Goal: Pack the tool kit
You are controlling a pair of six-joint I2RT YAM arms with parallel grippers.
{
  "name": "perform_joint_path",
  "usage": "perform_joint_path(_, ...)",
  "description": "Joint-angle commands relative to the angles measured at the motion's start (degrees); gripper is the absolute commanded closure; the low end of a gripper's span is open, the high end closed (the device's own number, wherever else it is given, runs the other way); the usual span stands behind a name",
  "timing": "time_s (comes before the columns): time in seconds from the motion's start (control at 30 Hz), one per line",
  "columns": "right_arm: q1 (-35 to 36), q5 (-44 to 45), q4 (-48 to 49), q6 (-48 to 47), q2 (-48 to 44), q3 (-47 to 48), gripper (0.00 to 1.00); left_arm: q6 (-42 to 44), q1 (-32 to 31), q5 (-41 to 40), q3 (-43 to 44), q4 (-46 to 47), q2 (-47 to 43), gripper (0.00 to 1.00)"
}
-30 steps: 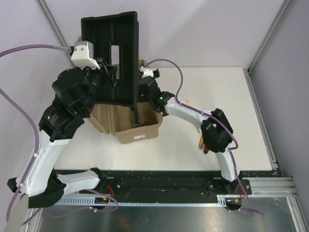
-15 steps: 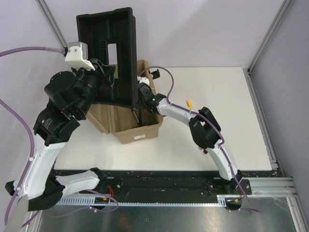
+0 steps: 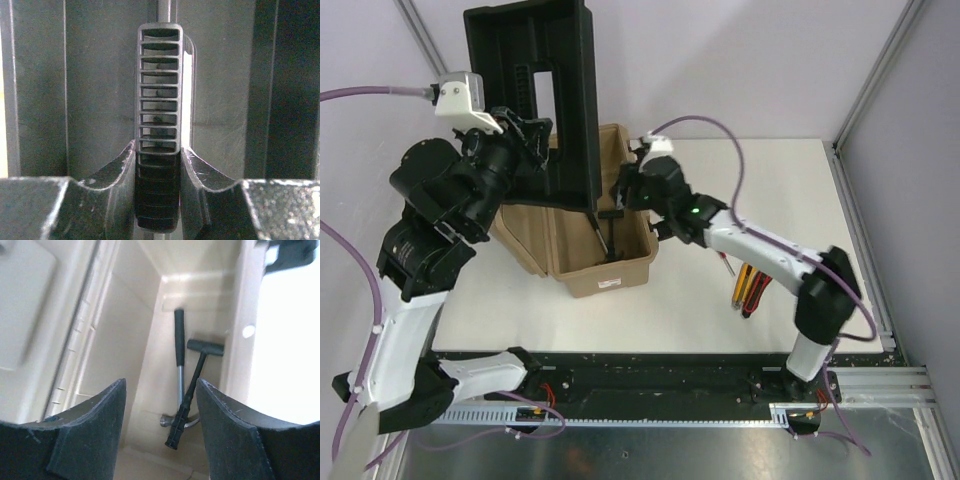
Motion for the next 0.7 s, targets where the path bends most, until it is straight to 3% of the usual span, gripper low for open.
perform_joint_path(0.0,-2.26,3.05,4.09,0.34,-11.17,-4.88,0.37,0.06,0.45,1.98,4.5,5.47,0.73,1.0)
perform_joint_path(0.3,-4.9,10.7,-6.88,3.37,-25.03,-12.3,0.37,-2.13,0.46,5.35,4.19,5.65,7.49,1.0)
perform_joint_path(0.67,-6.53,13.85,-14.03,9.56,-34.17,-21.24,0.38,-12.78,0.01,-8.76,-3.74,5.38,12.39,1.0)
